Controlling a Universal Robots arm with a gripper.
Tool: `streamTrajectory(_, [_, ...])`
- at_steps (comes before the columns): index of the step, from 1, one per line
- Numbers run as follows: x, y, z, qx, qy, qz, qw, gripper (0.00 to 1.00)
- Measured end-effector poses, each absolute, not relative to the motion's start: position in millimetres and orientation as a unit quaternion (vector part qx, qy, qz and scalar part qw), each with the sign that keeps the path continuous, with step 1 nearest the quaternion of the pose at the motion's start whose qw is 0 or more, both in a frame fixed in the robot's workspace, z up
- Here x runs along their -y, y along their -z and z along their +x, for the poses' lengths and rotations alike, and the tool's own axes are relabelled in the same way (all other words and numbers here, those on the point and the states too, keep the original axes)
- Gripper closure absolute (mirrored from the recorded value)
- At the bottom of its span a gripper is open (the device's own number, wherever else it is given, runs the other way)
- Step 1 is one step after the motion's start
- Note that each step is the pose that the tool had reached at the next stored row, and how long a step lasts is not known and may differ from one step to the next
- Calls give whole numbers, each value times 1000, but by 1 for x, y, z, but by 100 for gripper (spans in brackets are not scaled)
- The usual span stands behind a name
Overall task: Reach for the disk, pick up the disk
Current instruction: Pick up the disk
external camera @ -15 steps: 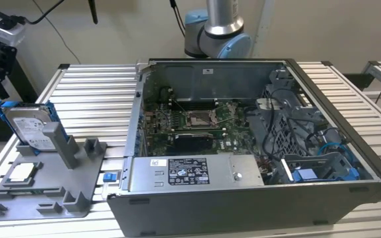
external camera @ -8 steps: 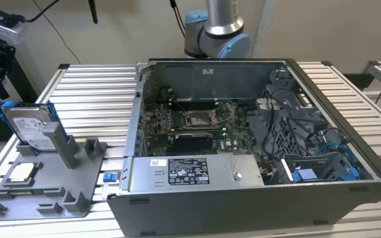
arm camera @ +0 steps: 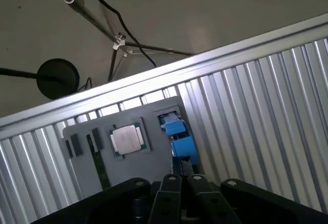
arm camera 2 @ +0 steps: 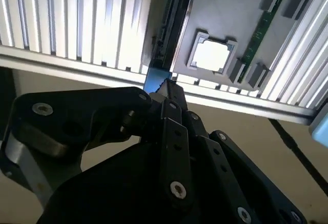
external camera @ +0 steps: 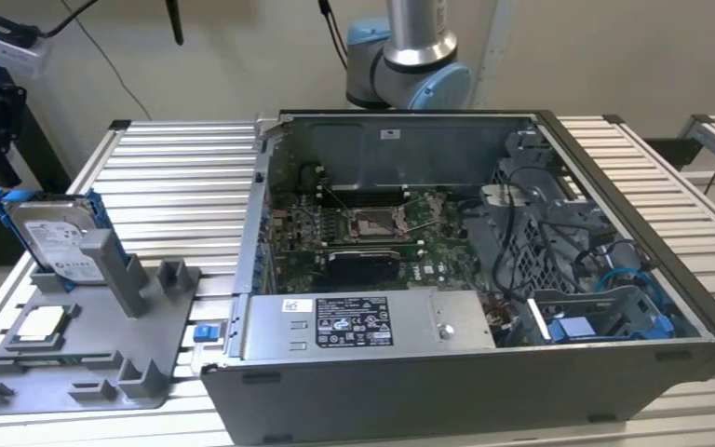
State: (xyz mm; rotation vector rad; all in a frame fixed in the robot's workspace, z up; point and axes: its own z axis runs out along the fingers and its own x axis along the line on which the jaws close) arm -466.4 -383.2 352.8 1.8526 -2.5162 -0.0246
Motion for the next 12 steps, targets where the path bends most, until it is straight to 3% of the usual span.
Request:
streamTrajectory(11, [383,-351,-466,769,7,640,9,100])
streamTrajectory(12, [383,-351,-466,769,7,640,9,0])
